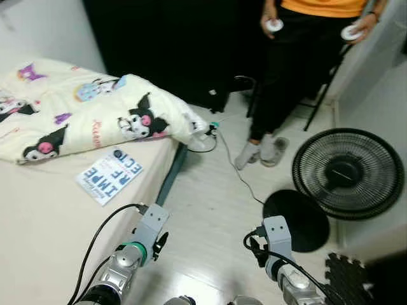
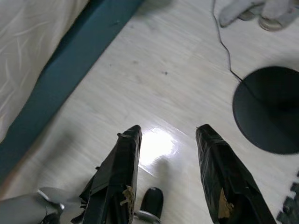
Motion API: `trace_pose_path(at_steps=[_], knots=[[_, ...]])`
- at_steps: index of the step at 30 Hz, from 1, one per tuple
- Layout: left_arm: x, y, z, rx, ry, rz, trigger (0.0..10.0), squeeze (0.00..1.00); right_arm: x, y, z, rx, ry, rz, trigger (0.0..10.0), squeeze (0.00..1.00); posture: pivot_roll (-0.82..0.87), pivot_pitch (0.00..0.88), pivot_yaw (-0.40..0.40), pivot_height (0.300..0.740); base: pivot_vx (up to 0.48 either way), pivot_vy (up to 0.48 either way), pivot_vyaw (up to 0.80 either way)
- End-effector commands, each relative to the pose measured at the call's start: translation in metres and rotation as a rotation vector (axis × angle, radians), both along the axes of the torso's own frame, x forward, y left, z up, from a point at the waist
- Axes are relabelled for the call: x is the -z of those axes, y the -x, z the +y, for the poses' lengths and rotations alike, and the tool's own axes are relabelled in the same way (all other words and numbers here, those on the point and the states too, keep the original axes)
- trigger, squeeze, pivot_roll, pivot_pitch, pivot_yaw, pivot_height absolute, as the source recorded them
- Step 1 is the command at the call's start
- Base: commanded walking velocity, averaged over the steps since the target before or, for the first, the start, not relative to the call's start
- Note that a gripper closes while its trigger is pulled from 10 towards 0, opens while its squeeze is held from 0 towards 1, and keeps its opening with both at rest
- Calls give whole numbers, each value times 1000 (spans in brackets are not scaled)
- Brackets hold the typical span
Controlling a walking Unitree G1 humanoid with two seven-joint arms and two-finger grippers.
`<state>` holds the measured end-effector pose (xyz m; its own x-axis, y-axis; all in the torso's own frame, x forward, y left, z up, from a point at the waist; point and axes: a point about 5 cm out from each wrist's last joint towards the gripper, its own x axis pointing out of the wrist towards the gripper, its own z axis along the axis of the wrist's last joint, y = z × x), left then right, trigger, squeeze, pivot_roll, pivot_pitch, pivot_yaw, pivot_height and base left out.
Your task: Clean up the room
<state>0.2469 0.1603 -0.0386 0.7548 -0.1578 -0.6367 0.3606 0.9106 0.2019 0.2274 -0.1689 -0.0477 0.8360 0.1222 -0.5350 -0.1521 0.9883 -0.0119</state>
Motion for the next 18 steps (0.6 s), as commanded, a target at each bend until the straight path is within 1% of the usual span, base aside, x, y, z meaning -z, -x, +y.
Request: trace_pose_path(at_steps=[1, 9, 18], knots=[[6, 6, 0, -15, 16, 44, 10000, 0, 6, 7, -1, 9, -7, 40, 10000, 0, 2, 0, 24, 740, 0, 0, 744], [6, 5, -1, 1, 5, 32, 10000, 0, 4, 5, 0, -25, 2, 23, 10000, 0, 2, 0, 21, 740, 0, 0, 733], [6, 5, -2, 7, 4, 32, 10000, 0, 3, 5, 0, -34, 8, 17, 10000, 0, 2, 0, 21, 740, 0, 0, 719]])
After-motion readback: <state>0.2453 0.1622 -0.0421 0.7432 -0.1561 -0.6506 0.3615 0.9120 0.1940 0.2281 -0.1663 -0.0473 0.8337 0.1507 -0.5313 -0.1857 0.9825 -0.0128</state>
